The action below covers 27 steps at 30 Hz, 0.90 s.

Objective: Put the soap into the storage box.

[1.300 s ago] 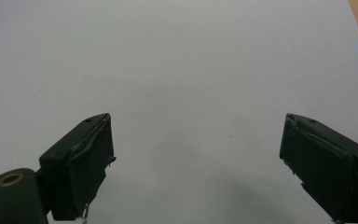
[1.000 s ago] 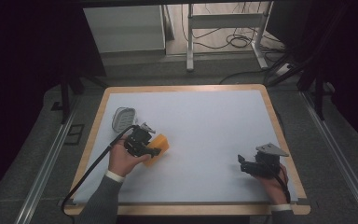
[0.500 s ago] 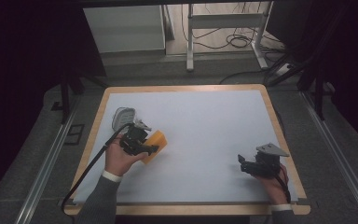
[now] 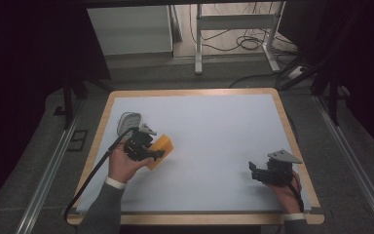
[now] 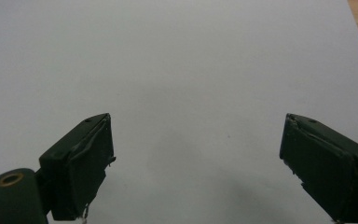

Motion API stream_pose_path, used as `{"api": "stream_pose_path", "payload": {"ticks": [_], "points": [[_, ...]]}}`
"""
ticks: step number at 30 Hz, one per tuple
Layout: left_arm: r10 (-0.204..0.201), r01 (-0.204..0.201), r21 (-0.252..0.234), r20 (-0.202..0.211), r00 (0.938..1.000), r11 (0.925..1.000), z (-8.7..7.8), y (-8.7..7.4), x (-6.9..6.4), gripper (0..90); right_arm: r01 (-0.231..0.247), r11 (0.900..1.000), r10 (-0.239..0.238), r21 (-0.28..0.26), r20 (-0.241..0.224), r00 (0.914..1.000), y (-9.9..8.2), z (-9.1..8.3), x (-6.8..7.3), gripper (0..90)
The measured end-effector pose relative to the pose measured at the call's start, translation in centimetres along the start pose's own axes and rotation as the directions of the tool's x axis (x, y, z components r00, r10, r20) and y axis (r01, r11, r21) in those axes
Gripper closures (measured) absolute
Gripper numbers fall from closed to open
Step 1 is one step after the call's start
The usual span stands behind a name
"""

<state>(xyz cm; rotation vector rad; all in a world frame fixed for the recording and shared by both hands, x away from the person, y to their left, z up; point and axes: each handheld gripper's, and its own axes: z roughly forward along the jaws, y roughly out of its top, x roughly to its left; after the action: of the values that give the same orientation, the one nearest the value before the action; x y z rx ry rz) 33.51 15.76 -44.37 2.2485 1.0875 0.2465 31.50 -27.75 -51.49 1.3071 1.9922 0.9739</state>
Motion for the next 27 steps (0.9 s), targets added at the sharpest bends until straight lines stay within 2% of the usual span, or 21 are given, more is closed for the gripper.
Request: {"api": "stream_pose_path", "payload": {"ticks": [27], "points": [[-0.026,0.026,-0.021,-0.02,0.9995,0.9994,-1.2,0.1,1.4,60.9,0.002,1.0,-0.002,0.001,0.002,1.0,0.0,0.1,0.0,9.6]]}}
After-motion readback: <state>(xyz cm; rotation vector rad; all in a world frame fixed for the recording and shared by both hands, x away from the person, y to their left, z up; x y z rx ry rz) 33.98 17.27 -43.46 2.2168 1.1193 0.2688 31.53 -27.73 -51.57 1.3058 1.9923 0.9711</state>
